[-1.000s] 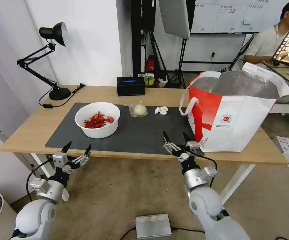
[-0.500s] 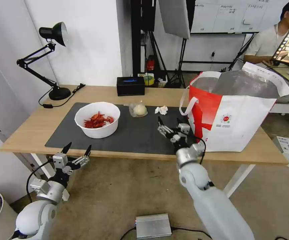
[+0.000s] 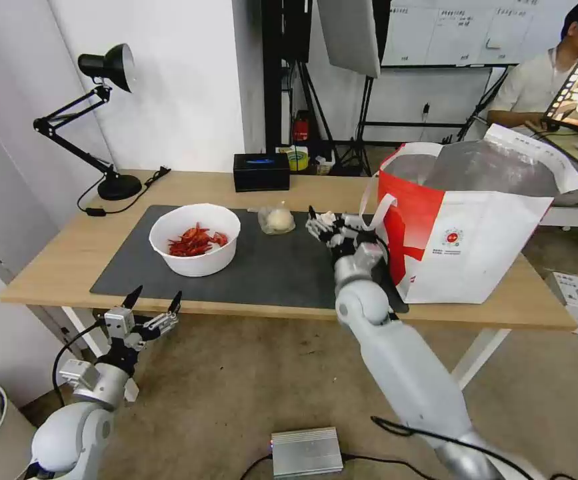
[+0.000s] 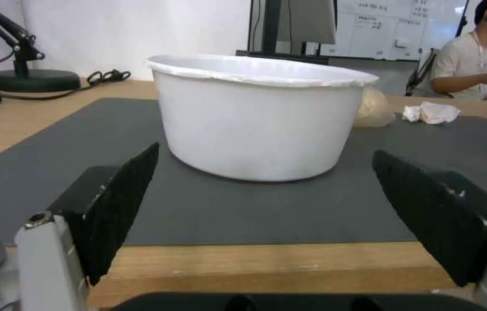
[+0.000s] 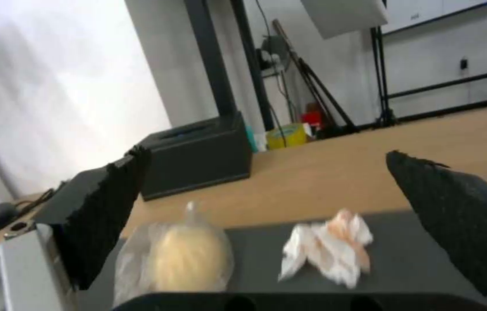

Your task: Pick up the trash from the table and place it into the takeout bag.

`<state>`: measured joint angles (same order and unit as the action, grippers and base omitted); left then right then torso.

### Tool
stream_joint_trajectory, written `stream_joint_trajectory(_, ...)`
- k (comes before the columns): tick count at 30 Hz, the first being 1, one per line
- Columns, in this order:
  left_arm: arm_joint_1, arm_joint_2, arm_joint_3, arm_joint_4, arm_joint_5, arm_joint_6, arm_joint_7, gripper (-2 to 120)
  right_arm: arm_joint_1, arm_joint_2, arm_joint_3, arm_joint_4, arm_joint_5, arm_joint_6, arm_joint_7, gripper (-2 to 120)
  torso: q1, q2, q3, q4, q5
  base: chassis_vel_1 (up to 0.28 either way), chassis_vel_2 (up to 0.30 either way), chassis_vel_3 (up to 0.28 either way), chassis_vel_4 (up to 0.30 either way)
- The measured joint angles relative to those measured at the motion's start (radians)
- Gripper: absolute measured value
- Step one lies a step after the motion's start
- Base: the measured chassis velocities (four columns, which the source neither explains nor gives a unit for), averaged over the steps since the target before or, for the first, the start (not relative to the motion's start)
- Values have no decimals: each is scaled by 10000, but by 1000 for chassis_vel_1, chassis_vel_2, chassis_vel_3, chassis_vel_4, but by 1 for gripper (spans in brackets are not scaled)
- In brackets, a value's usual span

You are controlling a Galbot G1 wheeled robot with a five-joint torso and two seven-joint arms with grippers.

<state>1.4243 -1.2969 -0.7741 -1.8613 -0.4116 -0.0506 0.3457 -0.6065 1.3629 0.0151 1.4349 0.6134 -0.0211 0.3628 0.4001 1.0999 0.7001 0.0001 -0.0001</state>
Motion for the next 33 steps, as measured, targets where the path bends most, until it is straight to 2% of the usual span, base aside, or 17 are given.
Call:
stream_joint_trajectory(6,-11,-64,-52,-37,-30,-8,15,100,1180,-148,-535,-314,819,-1137,1167,100,0,1,0,0,1,0,0,0,0)
stream_joint_trajectory(15,-12,-69,-101,-55,-107,-10,33,100,1840,-398,-877,-1048,1565,-1493,1473,100,-1,1,0,-3,1,0,0,0,0)
stream_joint_trajectory(18,-33,-69,-103,-9,-142,-19,53,100,2156,-386,-1041,-1511,1991,-1537,1570,100,-1,1,0,-3,2,0,0,0,0)
stream_joint_trajectory(22,-65,-148,-96,111,-148,-62,219,100,3136,-167,-1740,-2773,2480,-1827,1701,100,-1,0,0,-2,1,0,0,0,0)
stream_joint_trajectory(33,-91,-154,-151,193,-192,-86,233,100,3867,162,-2283,-3437,3279,-2784,2690,100,-1,1,-1,-2,1,0,0,0,0)
